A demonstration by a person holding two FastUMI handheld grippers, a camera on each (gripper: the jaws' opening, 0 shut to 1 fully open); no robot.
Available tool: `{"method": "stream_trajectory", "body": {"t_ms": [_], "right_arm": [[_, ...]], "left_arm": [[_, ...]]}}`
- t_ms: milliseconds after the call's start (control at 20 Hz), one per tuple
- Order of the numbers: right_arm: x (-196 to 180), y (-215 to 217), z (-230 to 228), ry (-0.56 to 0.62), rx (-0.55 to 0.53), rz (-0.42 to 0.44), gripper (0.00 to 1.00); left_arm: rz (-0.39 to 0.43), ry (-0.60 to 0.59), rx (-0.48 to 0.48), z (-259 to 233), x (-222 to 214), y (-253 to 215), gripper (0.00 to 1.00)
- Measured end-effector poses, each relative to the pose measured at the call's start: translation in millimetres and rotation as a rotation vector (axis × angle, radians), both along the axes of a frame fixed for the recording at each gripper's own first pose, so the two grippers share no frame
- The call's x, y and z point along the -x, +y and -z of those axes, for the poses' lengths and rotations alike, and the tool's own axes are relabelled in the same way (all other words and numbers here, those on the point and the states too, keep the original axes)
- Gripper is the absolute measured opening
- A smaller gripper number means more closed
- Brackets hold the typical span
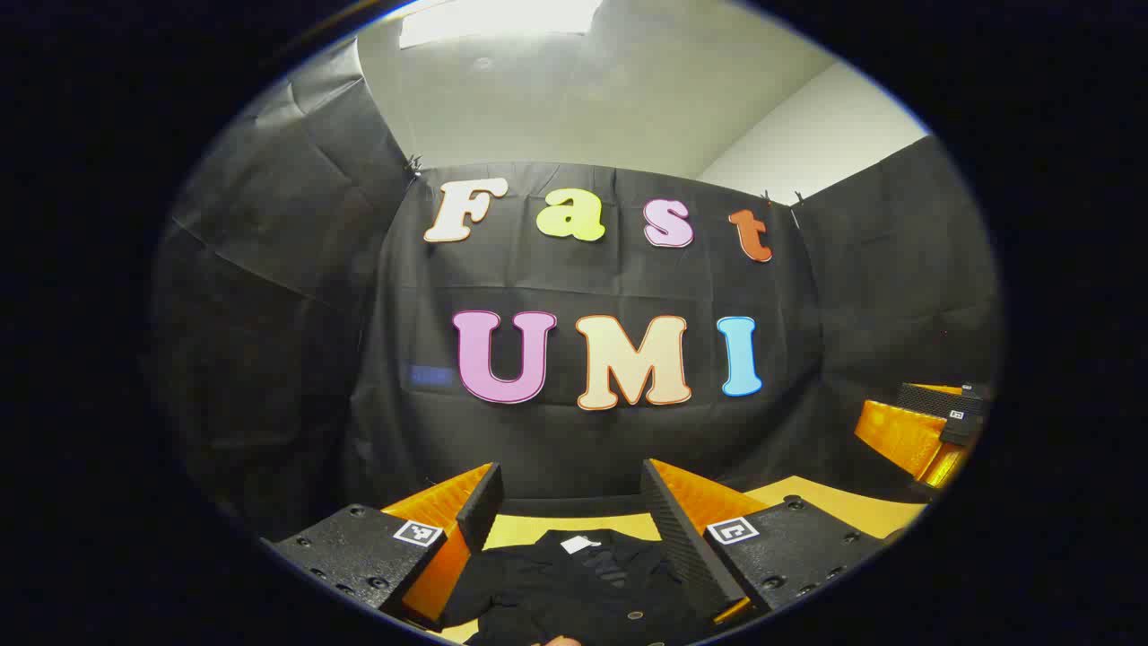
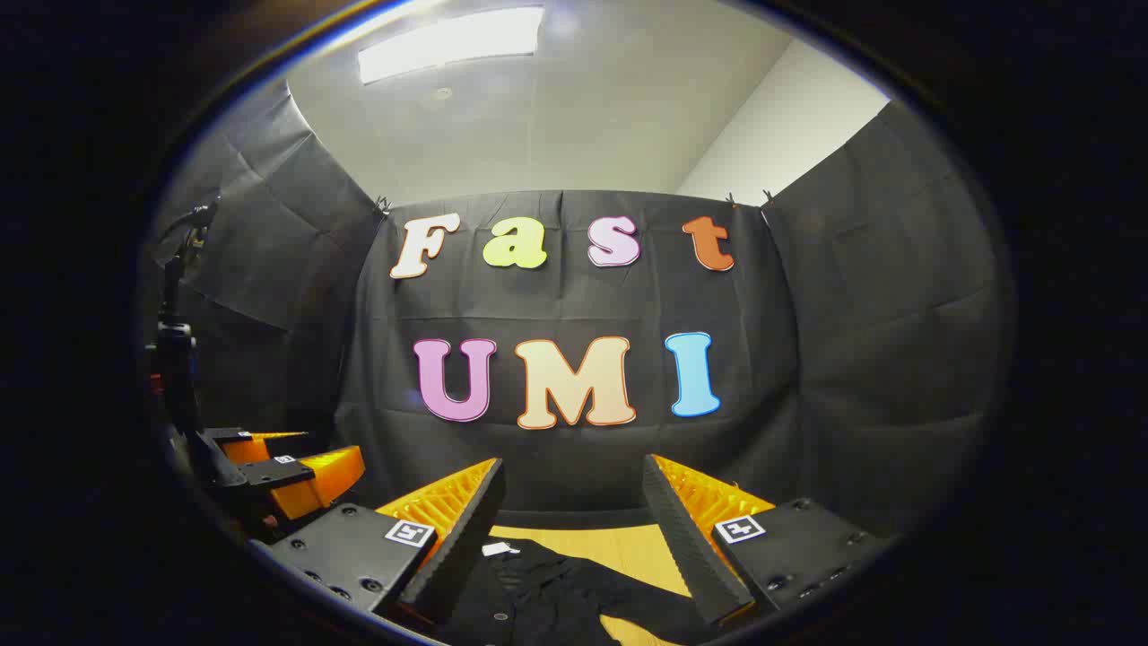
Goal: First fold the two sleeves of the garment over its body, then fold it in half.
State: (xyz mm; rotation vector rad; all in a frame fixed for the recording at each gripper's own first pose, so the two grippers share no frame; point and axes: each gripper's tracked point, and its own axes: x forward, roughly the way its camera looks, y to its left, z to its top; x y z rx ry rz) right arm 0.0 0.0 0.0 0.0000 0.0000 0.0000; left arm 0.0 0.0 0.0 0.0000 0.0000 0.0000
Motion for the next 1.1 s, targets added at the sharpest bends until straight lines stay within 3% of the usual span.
{"method": "stream_trajectory", "body": {"t_ms": [1100], "right_arm": [[-13.7, 19.7, 7.0, -0.002, -0.020, -0.113, 0.96]], "left_arm": [[-0.101, 0.010, 0.013, 3.0, 8.9, 24.1, 0.91]]}}
